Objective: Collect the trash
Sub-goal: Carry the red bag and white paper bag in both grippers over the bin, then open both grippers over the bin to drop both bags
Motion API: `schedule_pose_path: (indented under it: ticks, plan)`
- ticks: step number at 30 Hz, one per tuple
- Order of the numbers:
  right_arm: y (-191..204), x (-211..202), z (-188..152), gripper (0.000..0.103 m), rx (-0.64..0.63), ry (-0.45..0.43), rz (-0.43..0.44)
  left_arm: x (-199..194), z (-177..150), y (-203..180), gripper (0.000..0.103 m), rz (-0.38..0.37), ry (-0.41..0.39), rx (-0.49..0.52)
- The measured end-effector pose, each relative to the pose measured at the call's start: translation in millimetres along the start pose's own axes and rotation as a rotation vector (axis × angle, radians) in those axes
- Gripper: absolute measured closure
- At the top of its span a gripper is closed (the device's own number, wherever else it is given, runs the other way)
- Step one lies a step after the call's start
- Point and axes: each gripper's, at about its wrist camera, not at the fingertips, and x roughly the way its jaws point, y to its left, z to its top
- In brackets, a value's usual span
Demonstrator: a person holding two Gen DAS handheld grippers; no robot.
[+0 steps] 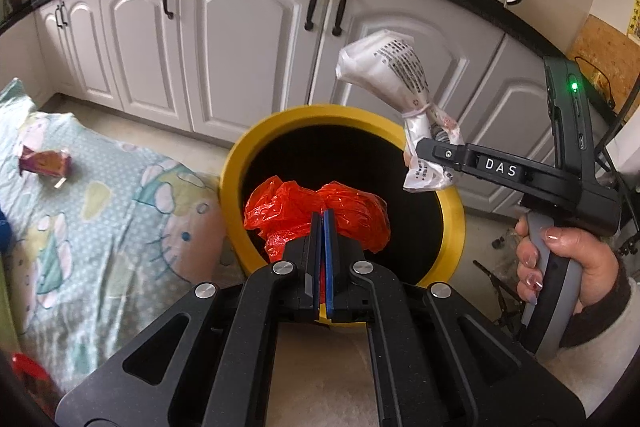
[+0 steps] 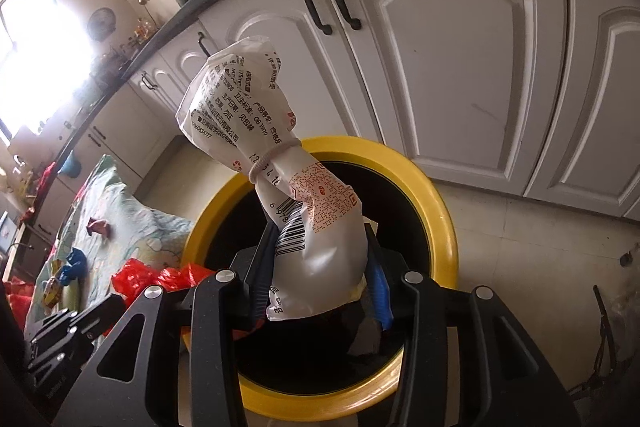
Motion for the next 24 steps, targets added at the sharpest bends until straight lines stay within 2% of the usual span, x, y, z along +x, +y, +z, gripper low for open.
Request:
schedule_pose_path:
  ticks: [6,11,13,14,17,19,21,24]
  plan:
    - [-0.6,6.9,-2.8,0.061,-0.008,0.019,-0.007,12.5,0.7,-3.7,0.103,-0.011,0.026,0.003]
    - [-4.2,10.0,-3.5,0.054,0.003,0.026,-0.017,18.3,1.5,-5.1,0.101,-0.032,0.033,-0.004]
    - [-6.2,10.0,-3.7,0.050,0.009,0.024,-0.024,20.3,1.2,-5.9,0.085,-0.033,0.033,-0.005]
    - [-7.3,9.9,-3.7,0.049,0.012,0.023,-0.026,20.1,0.4,-5.6,0.082,-0.032,0.032,-0.006]
    - [-9.3,7.4,-3.0,0.043,0.018,0.012,-0.041,16.9,-0.5,-3.8,0.062,-0.027,0.029,-0.018]
    - [-10.4,5.3,-1.8,0.040,0.024,0.002,-0.046,11.6,-0.6,-0.1,0.041,-0.029,0.025,-0.043]
    - [-11.4,2.3,-0.6,0.038,0.029,-0.012,-0.054,7.2,0.6,3.9,0.028,-0.040,0.015,-0.069]
    - [-10.8,-1.7,0.5,0.034,0.026,-0.029,-0.070,-3.5,1.9,8.8,0.018,-0.026,-0.010,-0.087]
